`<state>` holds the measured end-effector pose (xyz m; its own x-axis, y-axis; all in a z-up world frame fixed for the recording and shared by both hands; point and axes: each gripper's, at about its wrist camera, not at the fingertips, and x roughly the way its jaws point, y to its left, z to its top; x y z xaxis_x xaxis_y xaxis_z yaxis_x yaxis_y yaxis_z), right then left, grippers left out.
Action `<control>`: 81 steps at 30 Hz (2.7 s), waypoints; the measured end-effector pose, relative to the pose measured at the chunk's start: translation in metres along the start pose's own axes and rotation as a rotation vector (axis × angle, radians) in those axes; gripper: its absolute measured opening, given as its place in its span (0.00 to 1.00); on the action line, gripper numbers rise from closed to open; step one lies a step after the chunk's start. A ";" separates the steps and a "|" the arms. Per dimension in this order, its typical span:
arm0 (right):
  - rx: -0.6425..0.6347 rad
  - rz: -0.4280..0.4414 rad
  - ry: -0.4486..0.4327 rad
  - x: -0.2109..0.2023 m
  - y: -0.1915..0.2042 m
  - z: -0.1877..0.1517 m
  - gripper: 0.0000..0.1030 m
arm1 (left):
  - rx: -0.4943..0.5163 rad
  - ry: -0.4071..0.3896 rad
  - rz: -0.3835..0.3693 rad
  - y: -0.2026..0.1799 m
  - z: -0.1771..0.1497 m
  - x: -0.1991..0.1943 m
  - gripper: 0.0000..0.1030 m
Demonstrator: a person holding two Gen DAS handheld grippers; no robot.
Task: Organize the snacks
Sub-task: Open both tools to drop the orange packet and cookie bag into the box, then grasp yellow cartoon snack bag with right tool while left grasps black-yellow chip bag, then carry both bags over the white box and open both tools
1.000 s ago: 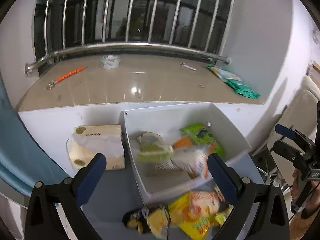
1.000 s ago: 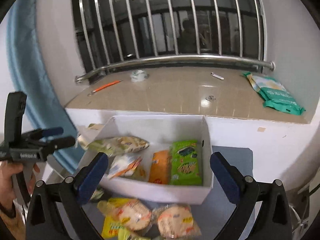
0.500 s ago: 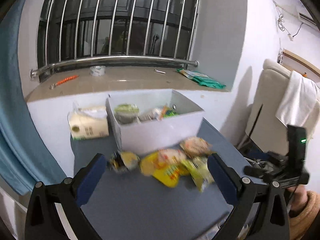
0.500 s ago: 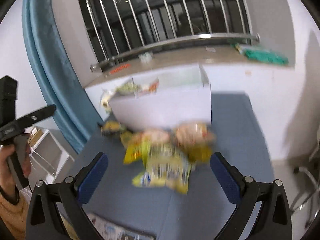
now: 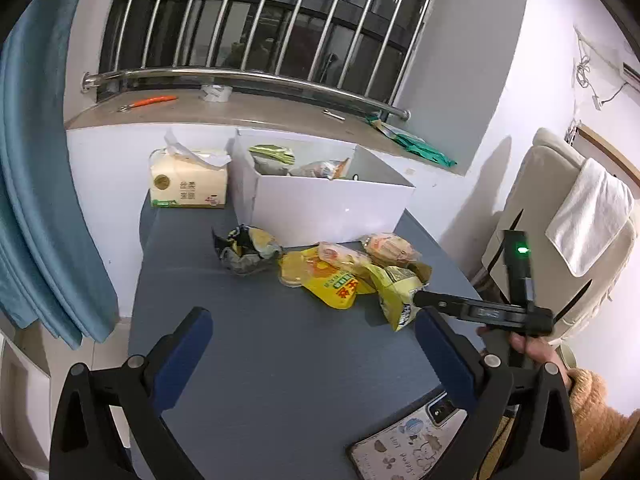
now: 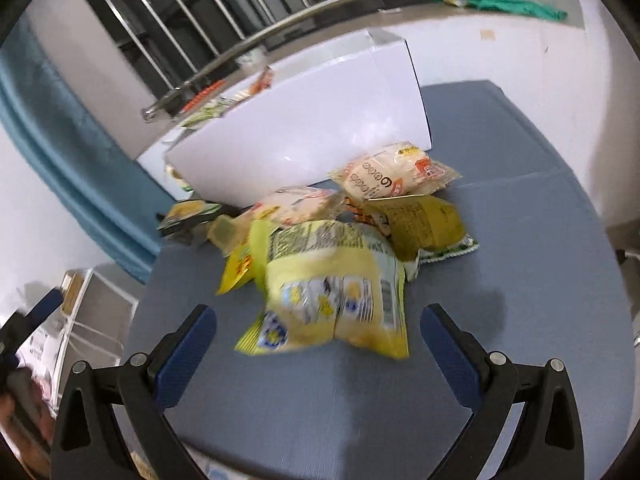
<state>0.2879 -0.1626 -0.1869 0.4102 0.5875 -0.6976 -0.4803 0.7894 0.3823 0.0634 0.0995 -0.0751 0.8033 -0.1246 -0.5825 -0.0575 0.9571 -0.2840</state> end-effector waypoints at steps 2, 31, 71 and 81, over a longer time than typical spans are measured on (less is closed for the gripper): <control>0.027 -0.017 0.040 0.020 -0.003 0.006 1.00 | -0.012 0.001 0.005 0.005 0.001 0.001 1.00; 0.005 0.092 -0.095 -0.074 0.001 -0.026 0.57 | -0.231 0.194 0.096 0.072 0.052 0.156 1.00; -0.165 -0.009 -0.213 -0.061 0.028 0.115 0.58 | 0.157 -0.080 0.111 -0.019 0.167 0.124 0.58; -0.201 -0.108 -0.164 -0.002 0.022 0.213 0.60 | 0.130 0.011 0.151 -0.019 0.235 0.212 0.62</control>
<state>0.4415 -0.1082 -0.0475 0.5795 0.5354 -0.6145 -0.5640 0.8077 0.1718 0.3743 0.1166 -0.0143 0.7850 0.0210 -0.6191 -0.0992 0.9908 -0.0922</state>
